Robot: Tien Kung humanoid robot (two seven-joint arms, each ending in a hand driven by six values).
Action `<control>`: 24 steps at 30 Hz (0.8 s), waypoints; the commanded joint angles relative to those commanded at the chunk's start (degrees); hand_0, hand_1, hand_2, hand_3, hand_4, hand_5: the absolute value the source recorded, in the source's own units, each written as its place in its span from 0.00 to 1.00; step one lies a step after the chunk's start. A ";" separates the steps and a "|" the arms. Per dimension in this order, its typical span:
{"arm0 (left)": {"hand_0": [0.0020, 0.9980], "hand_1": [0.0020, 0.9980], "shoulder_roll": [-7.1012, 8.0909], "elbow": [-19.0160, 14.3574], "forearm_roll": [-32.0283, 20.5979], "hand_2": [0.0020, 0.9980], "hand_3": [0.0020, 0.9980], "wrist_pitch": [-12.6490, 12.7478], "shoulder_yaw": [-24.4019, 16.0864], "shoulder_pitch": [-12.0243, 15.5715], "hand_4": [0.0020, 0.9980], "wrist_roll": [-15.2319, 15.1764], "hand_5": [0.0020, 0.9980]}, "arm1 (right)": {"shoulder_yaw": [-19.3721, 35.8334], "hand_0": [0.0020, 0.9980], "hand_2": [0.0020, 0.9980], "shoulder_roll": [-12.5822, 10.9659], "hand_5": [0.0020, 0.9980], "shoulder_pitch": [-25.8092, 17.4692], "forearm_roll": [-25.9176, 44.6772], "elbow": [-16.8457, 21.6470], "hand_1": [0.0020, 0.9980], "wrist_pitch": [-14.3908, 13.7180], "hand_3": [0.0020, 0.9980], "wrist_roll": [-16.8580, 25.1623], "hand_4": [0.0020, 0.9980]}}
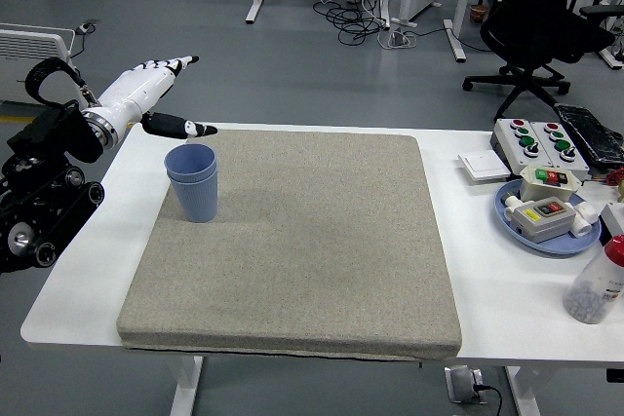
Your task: Push cup pick cup insert cup
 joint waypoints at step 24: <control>0.68 0.74 -11.44 -35.25 -57.48 0.73 0.65 14.55 -21.25 39.16 0.50 -2.87 0.97 | -0.92 0.71 0.69 -0.07 0.54 0.79 1.30 -0.20 0.61 -0.33 0.62 0.70 0.20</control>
